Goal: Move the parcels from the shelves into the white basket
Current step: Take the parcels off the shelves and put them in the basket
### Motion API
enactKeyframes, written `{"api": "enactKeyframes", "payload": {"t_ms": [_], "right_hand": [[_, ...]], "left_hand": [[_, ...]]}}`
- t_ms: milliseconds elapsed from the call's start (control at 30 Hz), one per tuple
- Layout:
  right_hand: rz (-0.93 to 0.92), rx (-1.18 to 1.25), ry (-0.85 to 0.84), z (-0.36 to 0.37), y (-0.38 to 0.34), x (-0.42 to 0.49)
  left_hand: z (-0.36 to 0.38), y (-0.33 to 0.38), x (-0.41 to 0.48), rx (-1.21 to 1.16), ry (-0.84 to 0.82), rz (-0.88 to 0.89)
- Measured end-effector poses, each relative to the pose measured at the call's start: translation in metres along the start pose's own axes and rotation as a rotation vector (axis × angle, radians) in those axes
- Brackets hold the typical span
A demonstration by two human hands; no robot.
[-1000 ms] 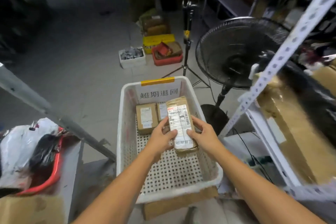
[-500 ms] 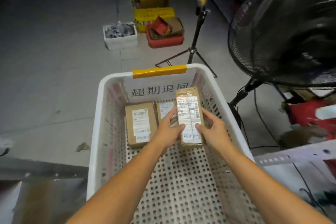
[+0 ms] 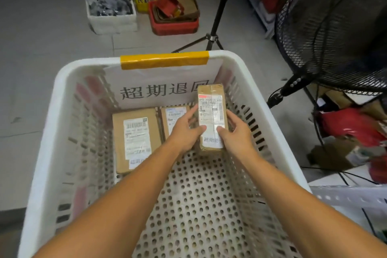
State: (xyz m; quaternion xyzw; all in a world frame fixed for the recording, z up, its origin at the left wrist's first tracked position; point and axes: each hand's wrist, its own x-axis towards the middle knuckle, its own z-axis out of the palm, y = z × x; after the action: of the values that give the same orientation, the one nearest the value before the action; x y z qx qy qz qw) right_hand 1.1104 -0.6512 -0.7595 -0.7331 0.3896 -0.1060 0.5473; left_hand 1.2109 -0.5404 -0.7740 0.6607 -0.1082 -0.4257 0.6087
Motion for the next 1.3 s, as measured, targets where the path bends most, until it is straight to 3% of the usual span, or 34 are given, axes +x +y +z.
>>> {"api": "enactKeyframes", "payload": {"t_ms": [400, 700, 800, 900, 1100, 1300], "right_hand": [[0.022, -0.073, -0.014, 0.012, 0.005, 0.003], [0.156, -0.097, -0.043, 0.030, 0.041, 0.029], [0.162, -0.135, -0.072, 0.030, 0.041, 0.034], [0.183, -0.266, -0.100, 0.022, 0.028, 0.029], [0.170, -0.592, -0.204, -0.015, -0.054, -0.020], [0.103, -0.788, -0.197, -0.064, -0.166, -0.118]], "left_hand": [[-0.005, -0.023, 0.003, -0.125, 0.024, -0.037], [-0.016, -0.056, 0.025, 0.025, 0.042, -0.165], [-0.017, -0.051, 0.025, 0.164, -0.013, -0.154], [-0.021, -0.034, 0.010, 0.502, -0.034, -0.138], [-0.055, 0.044, -0.053, 1.025, -0.070, -0.126], [-0.073, 0.153, -0.153, 1.158, -0.050, -0.074]]}}
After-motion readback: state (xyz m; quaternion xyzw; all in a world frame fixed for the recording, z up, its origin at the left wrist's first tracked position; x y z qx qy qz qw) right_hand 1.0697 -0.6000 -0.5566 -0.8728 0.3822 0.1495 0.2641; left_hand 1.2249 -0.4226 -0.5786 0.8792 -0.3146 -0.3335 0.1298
